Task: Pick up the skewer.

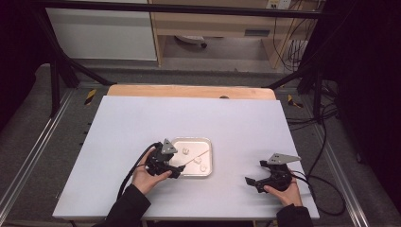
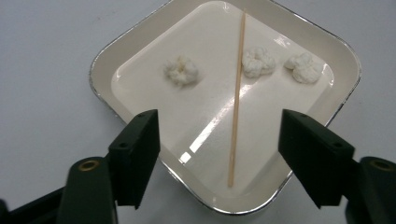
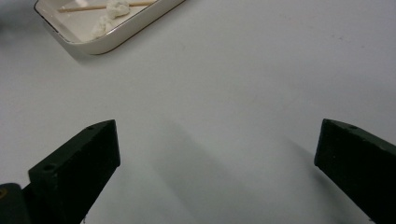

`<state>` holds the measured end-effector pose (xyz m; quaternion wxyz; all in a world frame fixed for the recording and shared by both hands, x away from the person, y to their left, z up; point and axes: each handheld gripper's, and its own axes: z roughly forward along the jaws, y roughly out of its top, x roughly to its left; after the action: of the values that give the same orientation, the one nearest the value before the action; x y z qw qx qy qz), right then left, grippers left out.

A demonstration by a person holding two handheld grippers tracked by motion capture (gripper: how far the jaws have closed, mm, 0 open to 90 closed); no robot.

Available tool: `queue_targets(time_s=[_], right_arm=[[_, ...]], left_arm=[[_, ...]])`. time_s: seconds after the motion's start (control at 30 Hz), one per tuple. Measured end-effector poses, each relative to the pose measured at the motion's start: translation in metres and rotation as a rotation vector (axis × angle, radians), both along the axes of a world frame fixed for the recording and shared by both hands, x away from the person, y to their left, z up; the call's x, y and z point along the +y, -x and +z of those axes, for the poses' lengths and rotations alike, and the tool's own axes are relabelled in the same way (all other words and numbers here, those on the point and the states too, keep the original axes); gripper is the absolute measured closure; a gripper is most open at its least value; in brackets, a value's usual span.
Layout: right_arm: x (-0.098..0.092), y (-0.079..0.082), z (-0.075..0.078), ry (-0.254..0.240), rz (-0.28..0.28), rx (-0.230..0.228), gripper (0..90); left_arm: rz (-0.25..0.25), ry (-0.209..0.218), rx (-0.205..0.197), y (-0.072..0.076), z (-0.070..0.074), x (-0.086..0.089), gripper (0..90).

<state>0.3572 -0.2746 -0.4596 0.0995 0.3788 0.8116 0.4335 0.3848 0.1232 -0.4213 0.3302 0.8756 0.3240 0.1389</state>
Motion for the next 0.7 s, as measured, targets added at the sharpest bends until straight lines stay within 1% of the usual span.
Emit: queue_targets(time_s=[0.03,0.07,0.1,0.17,0.2,0.23,0.3,0.33,0.4,0.5,0.57,0.7], right_arm=[[0.0,0.0,0.0,0.0,0.0,0.0,0.6],[0.0,0.0,0.0,-0.001,0.0,0.0,0.7],[0.0,0.0,0.0,0.0,0.001,0.001,0.7],[0.0,0.0,0.0,0.0,0.001,0.001,0.6],[0.0,0.0,0.0,0.002,0.003,-0.001,0.6],[0.0,0.0,0.0,0.002,0.001,0.0,0.7],[0.0,0.0,0.0,0.0,0.001,0.002,0.6],[0.0,0.0,0.0,0.001,0.002,0.0,0.6],[0.0,0.0,0.0,-0.001,0.002,0.001,0.7],[0.0,0.0,0.0,0.0,0.002,0.001,0.7],[0.0,0.0,0.0,-0.001,0.002,0.001,0.7],[0.0,0.0,0.0,0.001,0.002,0.001,0.6]], left_arm=[[-0.005,-0.007,0.002,-0.001,-0.001,-0.001,32.8],[-0.014,-0.016,0.009,-0.001,-0.004,-0.004,37.6],[-0.014,-0.016,0.009,-0.001,-0.004,-0.004,40.9],[-0.02,-0.023,0.019,-0.001,-0.006,-0.006,45.8],[-0.027,-0.021,0.031,-0.002,-0.007,-0.007,48.7],[-0.024,-0.024,0.036,-0.003,-0.008,-0.008,50.3],[-0.025,-0.026,0.037,-0.003,-0.009,-0.009,54.9],[-0.027,-0.021,0.038,-0.003,-0.01,-0.009,56.3],[-0.03,-0.027,0.037,-0.003,-0.01,-0.01,58.0],[-0.037,-0.033,0.034,-0.003,-0.012,-0.011,65.1],[-0.042,-0.045,0.031,-0.002,-0.012,-0.012,70.8],[-0.04,-0.037,0.028,-0.001,-0.013,-0.012,75.4]])
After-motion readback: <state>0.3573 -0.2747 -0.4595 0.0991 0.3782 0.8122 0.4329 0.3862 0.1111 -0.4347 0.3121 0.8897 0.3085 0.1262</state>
